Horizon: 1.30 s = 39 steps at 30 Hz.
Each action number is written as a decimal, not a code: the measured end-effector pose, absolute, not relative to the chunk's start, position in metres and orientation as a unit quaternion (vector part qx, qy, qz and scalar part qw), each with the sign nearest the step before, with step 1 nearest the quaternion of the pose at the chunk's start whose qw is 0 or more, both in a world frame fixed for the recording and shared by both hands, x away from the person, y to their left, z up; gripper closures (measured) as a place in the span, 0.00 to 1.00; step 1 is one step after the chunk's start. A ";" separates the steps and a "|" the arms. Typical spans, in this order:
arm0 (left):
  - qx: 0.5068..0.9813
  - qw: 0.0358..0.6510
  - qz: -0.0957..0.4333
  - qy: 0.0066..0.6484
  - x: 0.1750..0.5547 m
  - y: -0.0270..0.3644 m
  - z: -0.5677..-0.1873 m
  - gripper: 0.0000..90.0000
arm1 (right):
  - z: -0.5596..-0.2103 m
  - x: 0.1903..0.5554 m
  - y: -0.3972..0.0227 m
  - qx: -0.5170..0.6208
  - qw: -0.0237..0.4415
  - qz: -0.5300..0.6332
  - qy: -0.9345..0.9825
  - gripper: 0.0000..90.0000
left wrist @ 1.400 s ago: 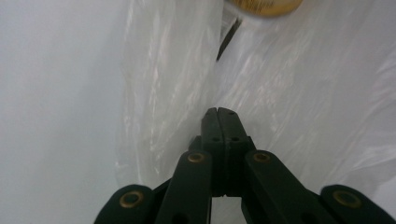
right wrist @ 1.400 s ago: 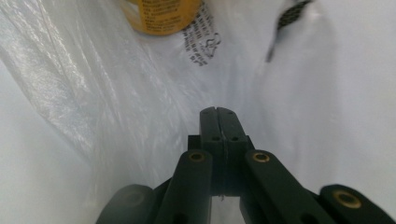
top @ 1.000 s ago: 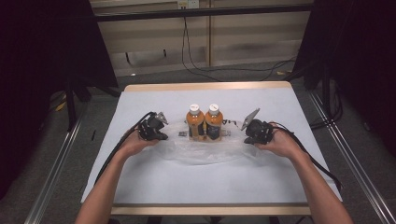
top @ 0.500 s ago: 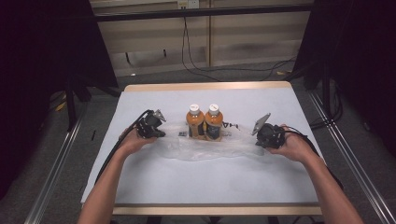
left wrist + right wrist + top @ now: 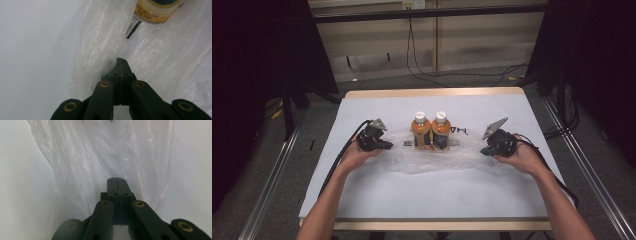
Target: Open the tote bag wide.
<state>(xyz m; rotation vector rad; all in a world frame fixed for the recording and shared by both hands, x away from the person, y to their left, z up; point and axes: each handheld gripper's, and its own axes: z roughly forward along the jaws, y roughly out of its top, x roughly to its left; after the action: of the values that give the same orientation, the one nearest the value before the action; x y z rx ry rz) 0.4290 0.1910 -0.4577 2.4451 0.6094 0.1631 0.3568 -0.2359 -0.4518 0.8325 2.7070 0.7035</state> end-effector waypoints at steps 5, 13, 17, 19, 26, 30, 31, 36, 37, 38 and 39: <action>0.914 0.333 0.068 0.221 0.419 0.188 -0.447 1.00 | -0.443 0.359 -0.230 0.278 0.113 0.278 0.913 1.00; 0.893 0.399 0.059 0.198 0.400 0.174 -0.428 1.00 | -0.422 0.365 -0.219 0.269 0.112 0.342 0.893 1.00; 0.894 0.408 0.054 0.177 0.393 0.158 -0.419 1.00 | -0.415 0.370 -0.212 0.263 0.115 0.350 0.892 1.00; 0.892 0.417 0.047 0.168 0.390 0.149 -0.417 1.00 | -0.412 0.374 -0.208 0.262 0.114 0.355 0.890 1.00; 0.898 0.420 0.014 0.128 0.379 0.108 -0.428 1.00 | -0.415 0.385 -0.189 0.258 0.101 0.366 0.888 1.00; 0.900 0.416 0.017 0.127 0.379 0.093 -0.433 1.00 | -0.423 0.391 -0.182 0.265 0.096 0.364 0.888 1.00; 0.900 0.415 0.025 0.129 0.379 0.090 -0.434 1.00 | -0.425 0.393 -0.181 0.266 0.095 0.363 0.888 1.00; 0.898 0.417 0.036 0.131 0.380 0.080 -0.432 1.00 | -0.434 0.399 -0.177 0.274 0.092 0.349 0.891 1.00; 0.899 0.414 0.039 0.134 0.382 0.079 -0.434 1.00 | -0.436 0.400 -0.177 0.271 0.088 0.354 0.891 1.00; 0.902 0.409 0.038 0.135 0.384 0.078 -0.437 1.00 | -0.437 0.401 -0.176 0.274 0.089 0.351 0.891 1.00; 0.903 0.405 0.038 0.140 0.386 0.078 -0.441 1.00 | -0.438 0.403 -0.175 0.276 0.085 0.354 0.889 1.00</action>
<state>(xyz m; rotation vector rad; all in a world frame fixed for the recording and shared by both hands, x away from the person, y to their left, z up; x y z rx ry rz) 0.3859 0.0780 -0.4410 2.2782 0.3540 0.0965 0.4028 -0.1754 -0.4378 0.8240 2.6521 1.0559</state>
